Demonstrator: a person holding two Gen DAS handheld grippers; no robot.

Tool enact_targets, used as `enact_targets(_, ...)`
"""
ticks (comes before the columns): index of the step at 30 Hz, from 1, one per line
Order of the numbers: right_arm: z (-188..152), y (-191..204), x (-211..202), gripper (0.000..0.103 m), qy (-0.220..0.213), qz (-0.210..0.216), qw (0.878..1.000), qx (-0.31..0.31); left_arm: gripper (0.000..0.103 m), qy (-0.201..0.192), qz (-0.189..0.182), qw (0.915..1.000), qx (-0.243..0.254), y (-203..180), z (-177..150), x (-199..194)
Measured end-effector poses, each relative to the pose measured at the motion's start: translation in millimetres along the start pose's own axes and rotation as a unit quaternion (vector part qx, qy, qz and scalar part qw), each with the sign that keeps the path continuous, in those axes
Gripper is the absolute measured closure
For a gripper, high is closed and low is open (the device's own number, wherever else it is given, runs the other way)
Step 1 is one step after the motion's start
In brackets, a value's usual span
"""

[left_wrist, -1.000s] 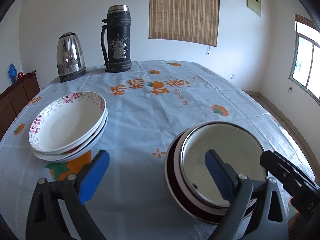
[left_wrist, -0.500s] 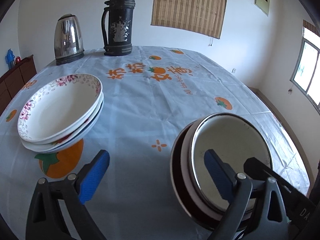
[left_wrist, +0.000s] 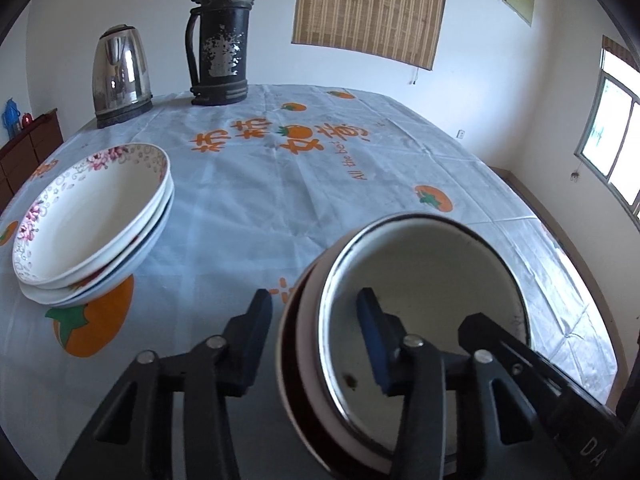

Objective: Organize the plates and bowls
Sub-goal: 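Close both grippers on the steel bowl stack rim, then lift the steel bowl stack and carry it over the floral plate stack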

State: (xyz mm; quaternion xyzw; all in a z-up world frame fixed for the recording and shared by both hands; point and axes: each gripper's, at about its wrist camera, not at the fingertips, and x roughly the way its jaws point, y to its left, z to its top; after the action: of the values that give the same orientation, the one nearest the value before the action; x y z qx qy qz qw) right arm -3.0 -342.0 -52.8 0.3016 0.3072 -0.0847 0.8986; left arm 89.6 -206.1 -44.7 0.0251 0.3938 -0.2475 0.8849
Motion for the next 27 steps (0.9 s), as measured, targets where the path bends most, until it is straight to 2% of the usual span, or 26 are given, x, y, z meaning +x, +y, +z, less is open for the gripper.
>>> enact_targets(14,-2,5,-4,0.068,0.018,-0.029,0.999,0.015,0.07,-0.009,-0.013,0.9999,0.001,2,-6,-14)
enact_targets(19,-13,4,-12,0.073,0.027,-0.028,0.999,0.02,0.07,-0.019,0.0,0.9997,0.013,-2,-13,-32)
enact_targets(27,-26,12,-27,0.074,0.019,-0.041,0.999,0.011,0.07,-0.003,-0.013,0.9999,0.002,5,-29,-41)
